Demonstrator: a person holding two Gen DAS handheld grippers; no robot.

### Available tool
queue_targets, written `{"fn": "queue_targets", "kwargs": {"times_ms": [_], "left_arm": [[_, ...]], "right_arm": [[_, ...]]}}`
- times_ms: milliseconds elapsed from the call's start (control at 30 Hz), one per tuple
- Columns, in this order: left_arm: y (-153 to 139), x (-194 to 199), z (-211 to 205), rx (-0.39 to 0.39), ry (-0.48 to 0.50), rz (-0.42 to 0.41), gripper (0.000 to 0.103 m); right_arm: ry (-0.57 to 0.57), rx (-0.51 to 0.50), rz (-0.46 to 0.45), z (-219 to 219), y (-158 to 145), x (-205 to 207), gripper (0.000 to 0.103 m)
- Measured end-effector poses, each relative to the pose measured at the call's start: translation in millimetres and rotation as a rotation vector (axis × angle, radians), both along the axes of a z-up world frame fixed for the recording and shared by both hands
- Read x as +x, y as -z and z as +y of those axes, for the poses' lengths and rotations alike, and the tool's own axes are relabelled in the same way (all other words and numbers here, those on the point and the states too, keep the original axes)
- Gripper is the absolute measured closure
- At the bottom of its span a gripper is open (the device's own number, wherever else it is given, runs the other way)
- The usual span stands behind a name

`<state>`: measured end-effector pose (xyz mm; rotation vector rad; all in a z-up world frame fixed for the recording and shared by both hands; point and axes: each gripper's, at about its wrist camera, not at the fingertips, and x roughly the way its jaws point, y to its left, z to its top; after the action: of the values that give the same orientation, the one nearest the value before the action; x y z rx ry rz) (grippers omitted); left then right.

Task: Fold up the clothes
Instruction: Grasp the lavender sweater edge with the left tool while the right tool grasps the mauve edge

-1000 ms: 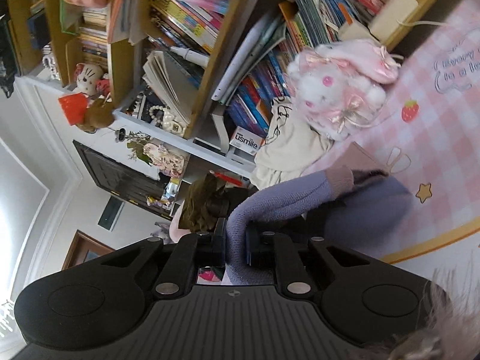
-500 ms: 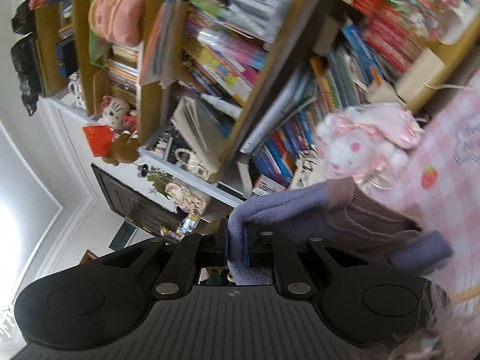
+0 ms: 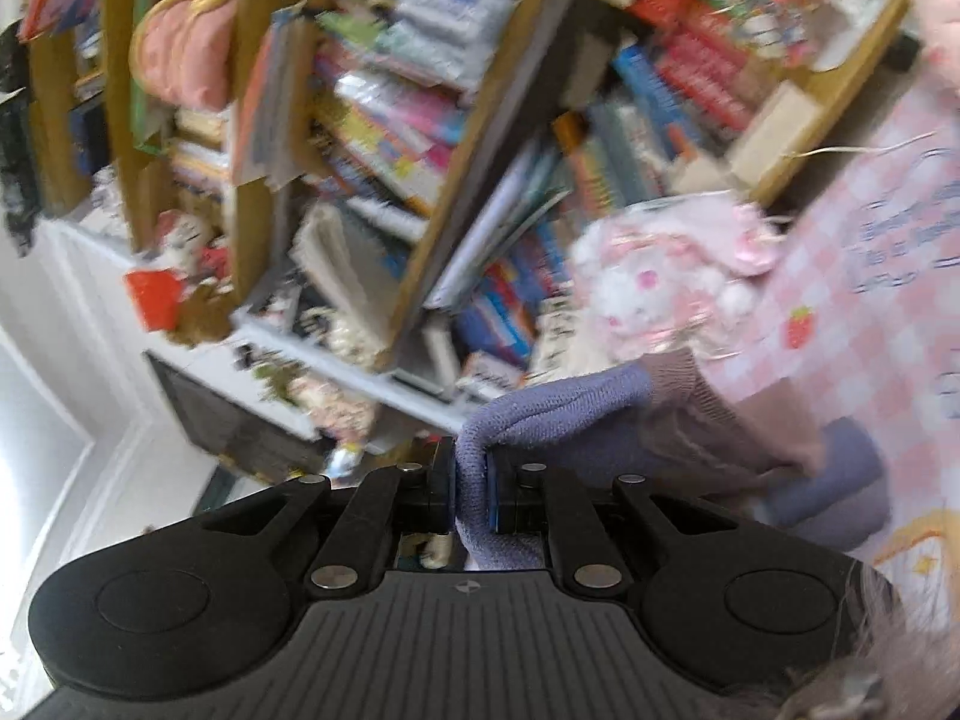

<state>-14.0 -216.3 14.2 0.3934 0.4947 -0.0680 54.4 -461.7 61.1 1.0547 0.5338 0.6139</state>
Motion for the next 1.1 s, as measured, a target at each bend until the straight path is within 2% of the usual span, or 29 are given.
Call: {"fn": "queue_targets", "kwargs": {"times_ms": [67, 133, 167, 267, 333, 400, 467, 533, 600, 633, 700, 767, 833, 900, 1000, 1100], "left_arm": [[-8.6, -2.4, 5.1, -0.018, 0.015, -0.013, 0.097], [-17.2, -4.8, 10.1, -0.036, 0.029, -0.026, 0.098], [-29.3, -9.0, 10.7, -0.045, 0.056, -0.058, 0.098], [-91.4, -36.3, 10.0, -0.083, 0.154, -0.267, 0.098], [-135.0, -56.0, 13.7, -0.157, 0.206, -0.422, 0.098], [-172.3, -74.2, 28.0, -0.275, 0.258, -0.555, 0.098], [-198.5, -88.7, 46.9, -0.408, 0.313, -0.645, 0.098], [-213.4, -95.7, 67.5, -0.533, 0.366, -0.663, 0.098], [-211.0, -86.5, 88.8, -0.635, 0.392, -0.595, 0.098], [-203.5, -78.2, 97.7, -0.658, 0.377, -0.544, 0.098], [-177.3, -52.4, 113.6, -0.651, 0.297, -0.403, 0.098], [-138.5, -26.5, 129.9, -0.636, 0.193, -0.226, 0.098], [-84.8, -0.2, 146.7, -0.588, 0.051, -0.036, 0.098], [-42.9, 19.0, 163.6, -0.536, -0.042, 0.074, 0.098], [1.0, 42.9, 186.1, -0.452, -0.132, 0.168, 0.098], [19.2, 57.0, 211.0, -0.428, -0.168, 0.207, 0.098]], "right_arm": [[0.041, -0.016, 0.005, -9.4, 1.9, -1.1, 0.094], [0.084, -0.015, -0.025, -20.8, -6.1, 0.5, 0.094], [0.106, -0.007, -0.063, -26.5, -18.0, 2.6, 0.094], [0.131, 0.070, -0.201, -38.3, -64.0, 12.8, 0.094], [0.113, 0.118, -0.337, -35.7, -105.4, 19.3, 0.094], [0.075, 0.173, -0.488, -28.0, -145.3, 22.5, 0.094], [0.022, 0.230, -0.645, -16.3, -183.0, 23.1, 0.094], [-0.009, 0.231, -0.712, -2.4, -203.7, 24.5, 0.094], [-0.035, 0.188, -0.684, 18.0, -206.0, 36.4, 0.094], [-0.041, 0.138, -0.629, 30.4, -195.3, 46.7, 0.094], [-0.054, 0.036, -0.514, 55.7, -172.3, 67.8, 0.094], [-0.066, -0.093, -0.323, 85.9, -127.6, 94.5, 0.094], [-0.079, -0.207, -0.154, 114.2, -79.2, 114.0, 0.094], [-0.113, -0.283, -0.020, 143.2, -30.8, 127.7, 0.094], [-0.146, -0.362, 0.055, 182.8, 7.9, 137.8, 0.094], [-0.178, -0.411, 0.041, 220.7, 9.8, 154.3, 0.094]]}}
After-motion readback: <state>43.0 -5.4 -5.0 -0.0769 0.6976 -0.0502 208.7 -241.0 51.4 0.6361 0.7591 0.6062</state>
